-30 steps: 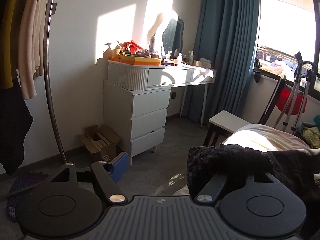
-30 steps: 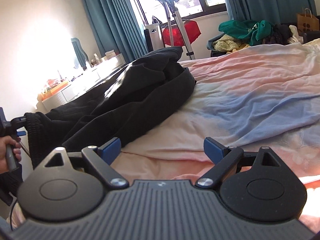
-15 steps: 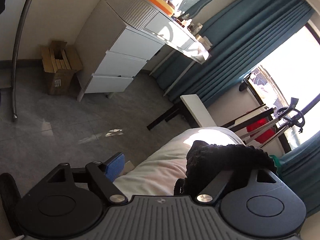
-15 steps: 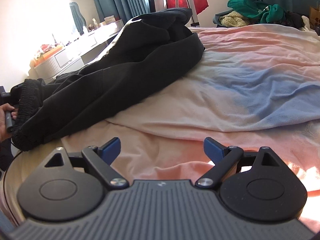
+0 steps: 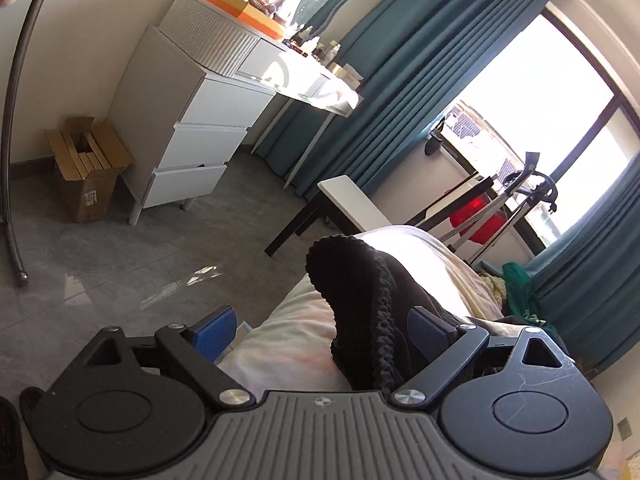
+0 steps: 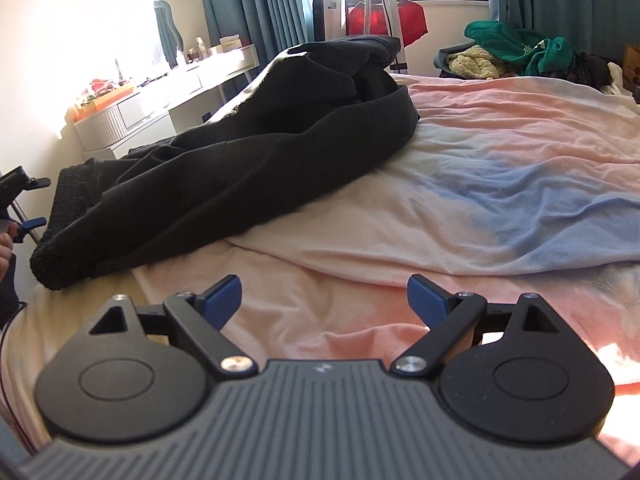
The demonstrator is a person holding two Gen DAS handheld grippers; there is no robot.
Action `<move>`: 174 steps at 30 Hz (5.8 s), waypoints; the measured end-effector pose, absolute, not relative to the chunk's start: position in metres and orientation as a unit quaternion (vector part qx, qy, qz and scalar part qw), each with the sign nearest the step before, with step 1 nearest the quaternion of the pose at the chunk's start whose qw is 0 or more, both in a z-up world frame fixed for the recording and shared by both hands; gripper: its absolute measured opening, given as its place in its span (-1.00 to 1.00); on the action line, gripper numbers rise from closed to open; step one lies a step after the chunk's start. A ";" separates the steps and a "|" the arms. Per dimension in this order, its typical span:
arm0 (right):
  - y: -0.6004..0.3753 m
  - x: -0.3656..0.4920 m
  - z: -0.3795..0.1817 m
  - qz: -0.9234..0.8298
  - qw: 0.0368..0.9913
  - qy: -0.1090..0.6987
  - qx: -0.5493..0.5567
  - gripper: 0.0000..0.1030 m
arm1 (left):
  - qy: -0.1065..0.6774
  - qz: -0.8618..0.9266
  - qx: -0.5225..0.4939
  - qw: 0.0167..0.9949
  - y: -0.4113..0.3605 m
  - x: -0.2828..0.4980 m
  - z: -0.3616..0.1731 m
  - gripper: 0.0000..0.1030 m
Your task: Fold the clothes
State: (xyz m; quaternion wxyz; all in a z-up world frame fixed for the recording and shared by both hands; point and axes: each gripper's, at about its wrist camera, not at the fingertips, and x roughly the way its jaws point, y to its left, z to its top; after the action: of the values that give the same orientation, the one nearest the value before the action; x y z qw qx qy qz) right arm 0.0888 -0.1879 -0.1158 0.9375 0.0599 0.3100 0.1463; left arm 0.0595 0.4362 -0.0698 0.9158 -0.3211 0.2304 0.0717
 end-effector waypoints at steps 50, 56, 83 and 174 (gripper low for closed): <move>-0.320 0.092 -0.121 -0.012 0.921 0.256 0.294 0.77 | 0.183 -0.112 0.280 0.936 -0.199 0.260 -0.114 0.57; -0.333 0.123 -0.153 -0.034 0.901 0.286 0.325 0.77 | 0.242 -0.100 0.335 0.905 -0.244 0.337 -0.149 0.36; -0.352 0.110 -0.140 -0.055 0.912 0.227 0.338 0.77 | 0.201 -0.234 0.207 0.929 -0.141 0.054 -0.006 -0.96; -0.305 0.255 -0.138 -0.072 0.879 0.266 0.390 -0.84 | 0.228 -0.306 -0.095 0.919 0.004 0.006 -0.097 -0.81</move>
State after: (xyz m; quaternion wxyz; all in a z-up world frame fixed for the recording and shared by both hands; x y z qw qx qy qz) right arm 0.2554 -0.3049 -0.1382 0.8785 0.3903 0.2658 -0.0717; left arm 0.0062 0.0040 -0.0966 0.9194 -0.0945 0.2283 -0.3060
